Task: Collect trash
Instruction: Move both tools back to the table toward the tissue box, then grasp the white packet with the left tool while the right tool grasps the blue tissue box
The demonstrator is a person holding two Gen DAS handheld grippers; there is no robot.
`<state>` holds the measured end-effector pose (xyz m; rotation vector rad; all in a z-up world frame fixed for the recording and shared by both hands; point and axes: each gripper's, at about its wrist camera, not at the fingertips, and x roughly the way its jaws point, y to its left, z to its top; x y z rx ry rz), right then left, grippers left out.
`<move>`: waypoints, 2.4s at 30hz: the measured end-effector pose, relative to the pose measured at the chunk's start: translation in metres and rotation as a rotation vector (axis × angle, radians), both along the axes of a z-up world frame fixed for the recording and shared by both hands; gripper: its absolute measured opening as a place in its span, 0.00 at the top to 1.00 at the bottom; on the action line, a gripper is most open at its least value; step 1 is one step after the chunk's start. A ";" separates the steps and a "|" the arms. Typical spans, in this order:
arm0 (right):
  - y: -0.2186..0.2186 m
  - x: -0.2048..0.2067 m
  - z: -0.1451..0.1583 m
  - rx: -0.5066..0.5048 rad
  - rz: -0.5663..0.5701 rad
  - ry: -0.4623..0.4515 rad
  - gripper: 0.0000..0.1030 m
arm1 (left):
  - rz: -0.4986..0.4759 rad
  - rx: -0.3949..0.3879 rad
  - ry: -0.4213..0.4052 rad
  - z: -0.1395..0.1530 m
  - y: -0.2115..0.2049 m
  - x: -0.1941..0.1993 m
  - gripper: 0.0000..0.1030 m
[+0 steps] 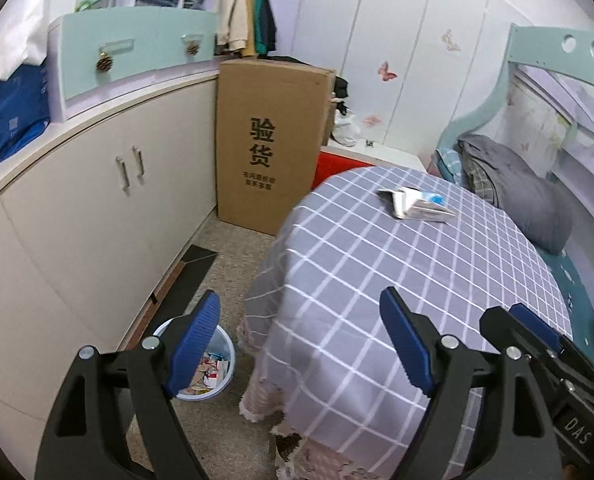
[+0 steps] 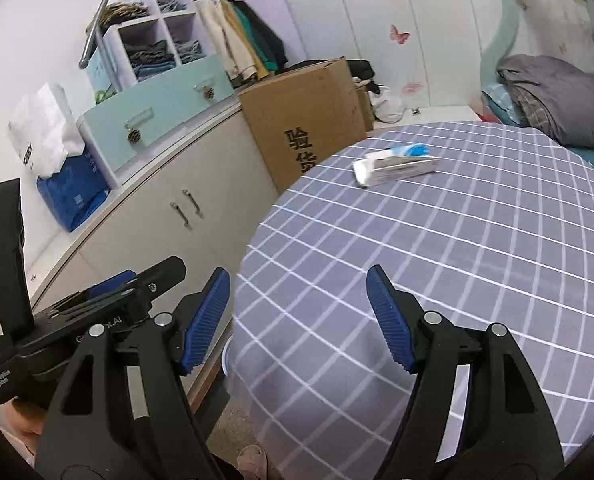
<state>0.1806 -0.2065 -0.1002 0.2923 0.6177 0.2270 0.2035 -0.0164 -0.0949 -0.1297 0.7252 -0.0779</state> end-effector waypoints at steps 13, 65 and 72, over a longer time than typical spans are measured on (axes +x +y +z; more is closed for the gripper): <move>-0.030 0.007 -0.006 0.017 -0.013 0.014 0.32 | -0.032 0.022 0.032 -0.004 -0.037 0.012 0.21; -0.142 0.254 -0.063 0.182 -0.157 0.230 0.32 | -0.231 -0.243 0.190 -0.066 -0.123 0.260 0.50; -0.131 0.249 -0.068 0.183 -0.152 0.260 0.45 | -0.268 -0.260 0.199 -0.071 -0.132 0.263 0.75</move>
